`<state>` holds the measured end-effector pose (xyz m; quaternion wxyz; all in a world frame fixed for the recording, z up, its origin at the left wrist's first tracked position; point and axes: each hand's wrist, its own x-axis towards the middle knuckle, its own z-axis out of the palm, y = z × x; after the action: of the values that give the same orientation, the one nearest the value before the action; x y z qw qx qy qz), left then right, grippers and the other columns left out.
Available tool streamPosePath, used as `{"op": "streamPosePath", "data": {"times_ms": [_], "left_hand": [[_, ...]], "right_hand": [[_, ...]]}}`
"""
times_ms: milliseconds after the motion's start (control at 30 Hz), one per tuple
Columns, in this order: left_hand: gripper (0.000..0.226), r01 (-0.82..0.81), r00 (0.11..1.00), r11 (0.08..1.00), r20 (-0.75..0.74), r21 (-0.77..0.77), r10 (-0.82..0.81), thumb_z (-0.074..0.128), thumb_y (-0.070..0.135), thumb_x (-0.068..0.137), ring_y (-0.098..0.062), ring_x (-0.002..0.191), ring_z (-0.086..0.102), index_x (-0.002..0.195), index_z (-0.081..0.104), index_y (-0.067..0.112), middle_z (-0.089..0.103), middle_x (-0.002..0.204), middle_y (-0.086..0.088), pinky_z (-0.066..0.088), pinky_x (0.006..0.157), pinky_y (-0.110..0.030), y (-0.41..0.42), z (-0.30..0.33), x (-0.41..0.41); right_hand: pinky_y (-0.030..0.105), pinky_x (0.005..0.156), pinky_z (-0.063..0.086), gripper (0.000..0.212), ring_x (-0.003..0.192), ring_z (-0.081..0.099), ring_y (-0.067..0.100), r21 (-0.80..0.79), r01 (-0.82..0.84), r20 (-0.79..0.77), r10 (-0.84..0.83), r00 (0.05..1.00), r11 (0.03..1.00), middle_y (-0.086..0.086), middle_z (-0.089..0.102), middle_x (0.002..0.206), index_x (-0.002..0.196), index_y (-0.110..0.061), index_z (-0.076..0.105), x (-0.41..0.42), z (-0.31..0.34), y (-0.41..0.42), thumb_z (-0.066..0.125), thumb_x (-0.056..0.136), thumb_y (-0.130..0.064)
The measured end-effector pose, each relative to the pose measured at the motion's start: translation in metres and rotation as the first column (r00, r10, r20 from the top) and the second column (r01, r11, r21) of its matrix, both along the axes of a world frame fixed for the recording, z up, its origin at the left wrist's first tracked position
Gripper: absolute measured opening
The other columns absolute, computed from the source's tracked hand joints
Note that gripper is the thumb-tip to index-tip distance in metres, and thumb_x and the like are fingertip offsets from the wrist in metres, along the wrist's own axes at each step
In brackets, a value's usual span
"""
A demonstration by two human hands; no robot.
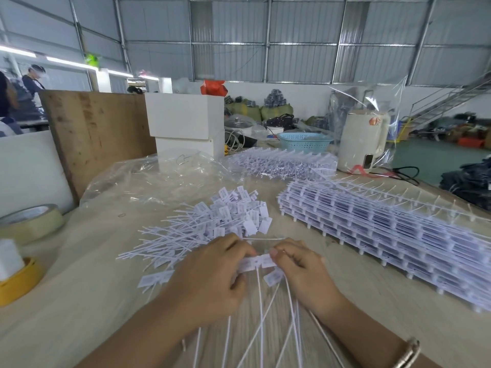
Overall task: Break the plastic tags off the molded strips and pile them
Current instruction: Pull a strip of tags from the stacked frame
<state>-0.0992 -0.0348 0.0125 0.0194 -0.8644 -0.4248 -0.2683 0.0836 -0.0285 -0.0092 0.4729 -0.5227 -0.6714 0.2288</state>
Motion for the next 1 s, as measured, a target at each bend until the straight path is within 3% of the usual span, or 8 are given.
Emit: {"op": "streamPosePath", "data": {"times_ms": [133,233,333,433,500,700,867,1000], "left_hand": [[0.030,-0.051,0.998,0.998,-0.045,0.035,0.053,0.052,0.042,0.085,-0.003,0.102,0.050,0.114,0.050,0.033,0.052,0.112,0.019,0.040,0.081,-0.022,0.001,-0.002,0.005],[0.020,-0.063,0.997,0.995,-0.034,0.076,0.066,0.061,0.040,0.084,-0.012,0.087,0.058,0.100,0.060,0.027,0.060,0.097,0.012,0.044,0.066,-0.027,0.002,0.000,0.007],[0.016,-0.062,0.997,0.994,-0.036,0.091,0.065,0.063,0.040,0.084,-0.013,0.083,0.061,0.094,0.065,0.028,0.063,0.091,0.012,0.040,0.060,-0.026,0.003,0.000,0.004],[0.018,-0.072,0.997,0.996,-0.014,0.045,0.073,0.053,0.046,0.089,-0.007,0.091,0.056,0.097,0.060,0.031,0.059,0.095,0.013,0.040,0.066,-0.025,0.005,-0.004,0.002],[0.019,-0.070,0.997,0.997,-0.012,0.023,0.070,0.050,0.049,0.090,-0.002,0.087,0.052,0.096,0.058,0.033,0.057,0.093,0.015,0.041,0.069,-0.025,0.008,-0.006,0.001],[0.009,0.043,0.970,0.991,0.242,-0.130,-0.010,0.069,0.039,0.081,0.000,0.068,0.056,0.084,0.065,0.032,0.062,0.074,0.018,0.044,0.063,-0.025,0.011,-0.009,-0.001],[0.008,0.115,0.928,0.966,0.372,-0.231,-0.021,0.072,0.036,0.079,-0.003,0.070,0.064,0.085,0.067,0.038,0.067,0.074,0.021,0.049,0.066,-0.025,0.014,-0.011,0.000],[0.011,0.176,0.901,0.944,0.432,-0.278,-0.041,0.073,0.030,0.080,0.001,0.068,0.064,0.081,0.068,0.040,0.068,0.071,0.019,0.045,0.062,-0.015,0.015,-0.008,0.000]], "right_hand": [[0.057,0.095,0.032,0.036,0.082,0.051,0.012,-0.010,-0.051,-0.029,0.051,0.998,0.999,0.000,0.052,0.068,0.055,-0.029,0.051,0.000,0.000,0.000,0.058,0.090,-0.023],[0.060,0.091,0.034,0.028,0.078,0.055,0.020,-0.003,-0.135,-0.025,0.135,0.991,0.991,0.007,0.058,0.067,0.059,-0.021,0.058,-0.002,0.000,-0.002,0.065,0.084,-0.032],[0.060,0.085,0.037,0.026,0.074,0.058,0.027,0.036,-0.176,-0.028,0.177,0.984,0.984,0.009,0.061,0.068,0.058,-0.038,0.063,-0.002,0.003,-0.004,0.068,0.082,-0.029],[0.059,0.088,0.036,0.021,0.079,0.058,0.015,0.041,-0.169,0.049,0.167,0.985,0.985,-0.011,0.061,0.069,0.064,-0.050,0.065,-0.001,0.004,-0.006,0.066,0.081,-0.036],[0.058,0.088,0.037,0.026,0.081,0.057,0.010,0.063,-0.150,0.096,0.144,0.985,0.987,-0.014,0.062,0.071,0.066,-0.054,0.064,-0.001,0.003,-0.005,0.067,0.082,-0.033],[0.063,0.088,0.036,0.012,0.084,0.058,0.005,0.128,-0.200,0.041,0.197,0.980,0.971,-0.025,0.062,0.078,0.082,-0.052,0.068,0.001,0.001,-0.003,0.057,0.078,-0.048],[0.062,0.086,0.039,0.014,0.086,0.061,0.008,0.192,-0.254,0.016,0.256,0.967,0.948,-0.024,0.065,0.081,0.087,-0.038,0.072,0.003,0.002,-0.003,0.059,0.086,-0.034],[0.061,0.086,0.038,0.016,0.085,0.062,0.011,0.201,-0.253,-0.005,0.259,0.966,0.946,-0.018,0.065,0.083,0.085,-0.033,0.074,0.003,0.001,-0.002,0.058,0.086,-0.031]]}}
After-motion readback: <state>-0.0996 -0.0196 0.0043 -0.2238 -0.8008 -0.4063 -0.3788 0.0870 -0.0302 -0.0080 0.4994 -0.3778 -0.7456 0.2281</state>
